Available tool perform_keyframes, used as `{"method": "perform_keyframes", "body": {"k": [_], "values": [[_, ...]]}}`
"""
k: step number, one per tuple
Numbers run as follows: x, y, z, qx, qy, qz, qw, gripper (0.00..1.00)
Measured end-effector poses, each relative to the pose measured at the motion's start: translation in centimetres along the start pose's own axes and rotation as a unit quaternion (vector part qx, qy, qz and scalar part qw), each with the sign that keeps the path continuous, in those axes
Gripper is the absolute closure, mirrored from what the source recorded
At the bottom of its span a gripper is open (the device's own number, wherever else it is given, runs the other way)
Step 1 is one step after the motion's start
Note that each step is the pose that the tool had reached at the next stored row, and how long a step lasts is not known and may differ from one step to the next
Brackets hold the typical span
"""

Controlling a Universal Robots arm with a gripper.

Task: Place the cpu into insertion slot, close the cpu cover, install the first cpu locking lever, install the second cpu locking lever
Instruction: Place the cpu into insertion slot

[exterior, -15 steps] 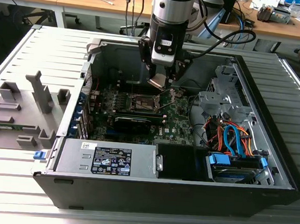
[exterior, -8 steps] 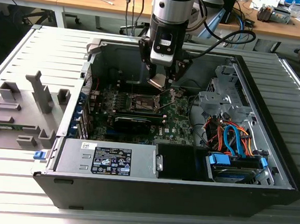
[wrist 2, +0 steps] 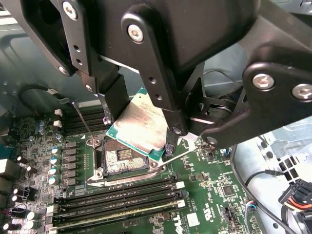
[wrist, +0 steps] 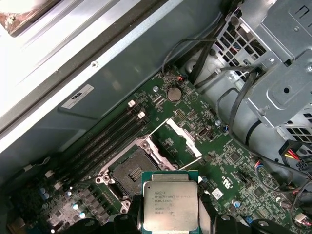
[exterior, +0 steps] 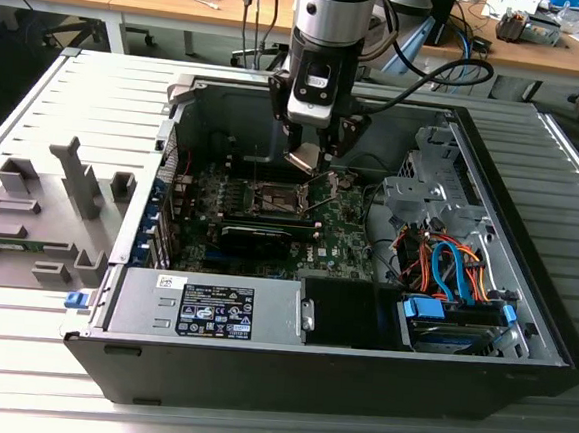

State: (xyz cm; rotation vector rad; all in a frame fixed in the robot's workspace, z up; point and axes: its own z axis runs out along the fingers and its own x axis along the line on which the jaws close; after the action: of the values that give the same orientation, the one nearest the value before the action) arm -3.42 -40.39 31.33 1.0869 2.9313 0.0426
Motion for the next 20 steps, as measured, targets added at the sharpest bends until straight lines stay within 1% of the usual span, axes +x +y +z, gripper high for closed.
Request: {"method": "perform_keyframes", "body": {"k": [20], "values": [[0.0, 0.0, 0.0, 0.002, -0.0024, 0.028, 0.9996, 0.46]]}}
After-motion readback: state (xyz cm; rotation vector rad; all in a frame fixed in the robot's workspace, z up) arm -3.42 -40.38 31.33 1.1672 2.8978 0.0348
